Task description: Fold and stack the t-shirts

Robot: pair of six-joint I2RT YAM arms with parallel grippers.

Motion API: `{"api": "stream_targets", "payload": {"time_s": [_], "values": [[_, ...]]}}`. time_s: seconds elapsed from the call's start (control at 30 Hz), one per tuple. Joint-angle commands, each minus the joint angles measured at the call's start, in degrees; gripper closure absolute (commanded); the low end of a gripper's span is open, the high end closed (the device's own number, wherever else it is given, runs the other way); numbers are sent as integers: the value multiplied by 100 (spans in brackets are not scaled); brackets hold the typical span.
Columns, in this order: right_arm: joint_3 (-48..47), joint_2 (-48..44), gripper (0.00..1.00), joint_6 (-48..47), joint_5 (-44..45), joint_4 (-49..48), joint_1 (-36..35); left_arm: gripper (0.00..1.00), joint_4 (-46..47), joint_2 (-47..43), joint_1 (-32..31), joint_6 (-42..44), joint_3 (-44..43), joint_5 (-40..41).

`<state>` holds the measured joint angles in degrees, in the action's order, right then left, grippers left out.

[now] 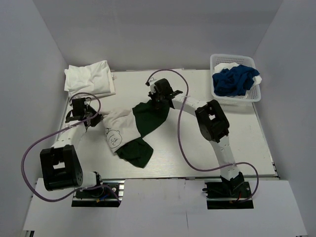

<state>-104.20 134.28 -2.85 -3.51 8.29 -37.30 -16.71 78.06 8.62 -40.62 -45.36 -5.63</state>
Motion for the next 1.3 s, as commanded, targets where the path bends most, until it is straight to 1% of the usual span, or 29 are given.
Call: {"api": "stream_targets", "payload": {"time_s": [0.0,0.03,0.07,0.1,0.13,0.17,0.2,0.23,0.3,0.33,0.37,0.43,0.47,0.53,0.57,0.63,0.67,0.73,0.8,0.83,0.87,0.9,0.97,1.0,1.1,1.17,1.2,1.23,1.27], "values": [[1073,-1498,100,135,1127,-1106,12,100,37,-694,-27,247,-410,-114],[1504,-2328,100,153,1324,-1520,12,100,36,-844,-27,248,-508,-44],[1708,-2597,100,162,1561,-1724,47,100,-33,-1185,-27,317,-596,-44],[1919,-2852,100,127,2234,-1926,56,100,-34,-1379,-27,318,-736,17],[2391,-3342,100,110,2441,-2337,73,100,-34,-1564,-27,370,-807,87],[2526,-3773,100,57,2599,-2428,56,100,-34,-1757,-27,371,-877,88],[2615,-4186,100,-13,3079,-2490,73,100,-34,-2116,-27,440,-1026,140],[2938,-4399,100,-83,3206,-2621,91,100,-34,-2268,-27,441,-1123,141],[3212,-5214,100,-276,3461,-2964,83,100,-34,-2688,-27,441,-1438,272],[3326,-5393,100,-390,3497,-3017,82,100,-173,-2813,-27,441,-1553,334],[3345,-5925,100,-435,3549,-3001,91,100,-227,-2936,-27,441,-1668,395],[3363,-6289,100,-505,3585,-2904,74,100,-288,-3330,-27,441,-1975,510],[3397,-6796,100,-584,3568,-2860,74,100,-289,-3463,-27,441,-2150,510],[3310,-7107,100,-699,3287,-2694,65,100,-228,-3701,-27,494,-2336,563],[3066,-7483,100,-690,2991,-2353,82,100,-227,-3884,25,494,-2563,563],[2715,-7818,100,-682,2497,-2123,65,100,-227,-4044,25,494,-2827,729],[2443,-7968,100,-638,2191,-1869,65,100,-227,-4097,25,442,-3142,817],[2012,-8162,100,-611,1593,-1464,65,100,-175,-4097,25,441,-3512,870],[1441,-8304,100,-559,1206,-1113,65,100,-227,-4097,25,572,-4163,818],[1264,-8356,100,-550,1151,-1006,65,100,-227,-3975,78,625,-4591,748],[757,-8348,100,-532,1116,-901,65,100,-297,-3913,78,626,-4813,669],[613,-8330,100,-532,1037,-587,82,100,-385,-3834,78,695,-5015,668],[367,-8269,100,-576,1062,-487,65,100,-473,-3624,78,766,-5552,589],[52,-8199,100,-637,1158,-374,65,100,-474,-3562,78,766,-5675,537],[-171,-7980,100,-865,1781,-504,56,100,-534,-3264,78,766,-6027,484],[-109,-7778,100,-1171,2597,-758,39,100,-535,-3114,78,688,-6028,247],[-74,-7437,100,-1252,2853,-968,56,100,-405,-3043,78,687,-5976,133],[65,-7277,100,-1375,3595,-1327,73,100,-351,-2851,78,618,-5810,-129],[102,-6962,100,-1620,3846,-1452,74,100,-351,-2745,78,538,-5713,-236]]}}
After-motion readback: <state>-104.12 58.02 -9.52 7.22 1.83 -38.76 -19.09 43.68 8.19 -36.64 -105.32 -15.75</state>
